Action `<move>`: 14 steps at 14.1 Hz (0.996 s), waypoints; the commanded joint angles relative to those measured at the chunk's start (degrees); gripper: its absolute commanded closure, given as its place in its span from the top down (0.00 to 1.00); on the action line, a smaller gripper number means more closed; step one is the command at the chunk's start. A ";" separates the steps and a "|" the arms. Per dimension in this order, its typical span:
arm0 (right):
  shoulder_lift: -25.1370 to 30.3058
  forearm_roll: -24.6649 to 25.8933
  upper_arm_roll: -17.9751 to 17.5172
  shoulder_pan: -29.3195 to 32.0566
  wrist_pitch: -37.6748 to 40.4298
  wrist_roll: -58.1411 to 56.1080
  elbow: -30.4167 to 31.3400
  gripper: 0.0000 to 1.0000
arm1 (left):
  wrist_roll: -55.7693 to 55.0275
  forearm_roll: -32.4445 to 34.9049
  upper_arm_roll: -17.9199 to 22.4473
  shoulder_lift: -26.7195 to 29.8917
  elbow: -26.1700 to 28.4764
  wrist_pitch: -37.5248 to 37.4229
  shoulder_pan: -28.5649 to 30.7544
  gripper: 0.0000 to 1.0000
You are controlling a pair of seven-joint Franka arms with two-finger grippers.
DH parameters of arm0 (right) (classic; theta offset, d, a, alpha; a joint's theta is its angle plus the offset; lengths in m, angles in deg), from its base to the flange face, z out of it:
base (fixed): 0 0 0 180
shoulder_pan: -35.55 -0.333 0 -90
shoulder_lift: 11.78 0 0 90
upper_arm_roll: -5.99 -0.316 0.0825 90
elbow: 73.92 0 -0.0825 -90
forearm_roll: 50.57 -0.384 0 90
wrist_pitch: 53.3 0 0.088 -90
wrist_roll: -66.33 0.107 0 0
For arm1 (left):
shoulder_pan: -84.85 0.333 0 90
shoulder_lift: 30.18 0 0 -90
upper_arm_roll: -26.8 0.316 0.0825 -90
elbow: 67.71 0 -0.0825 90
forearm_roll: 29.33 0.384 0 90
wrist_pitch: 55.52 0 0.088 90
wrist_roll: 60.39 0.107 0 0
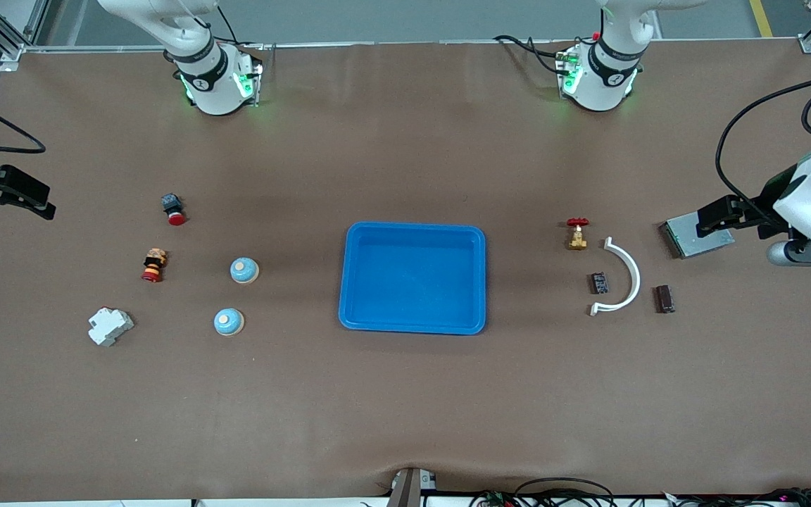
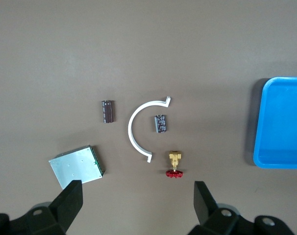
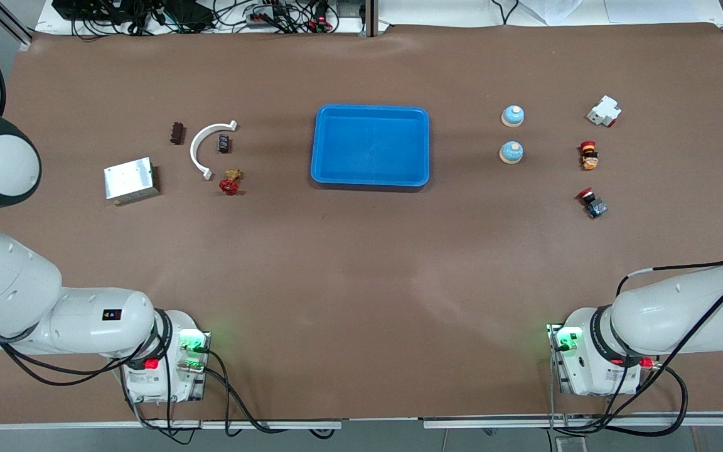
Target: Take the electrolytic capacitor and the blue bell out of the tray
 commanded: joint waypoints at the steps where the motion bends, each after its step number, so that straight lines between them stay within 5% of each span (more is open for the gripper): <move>1: 1.67 -1.35 0.33 -0.11 -0.11 1.50 0.88 1.00 | -0.60 -2.28 5.11 3.49 4.06 1.38 -4.51 1.00; 14: 2.20 -1.43 0.50 -0.03 -1.60 1.86 3.78 1.00 | 0.02 -1.59 6.10 7.54 6.35 5.78 -3.92 1.00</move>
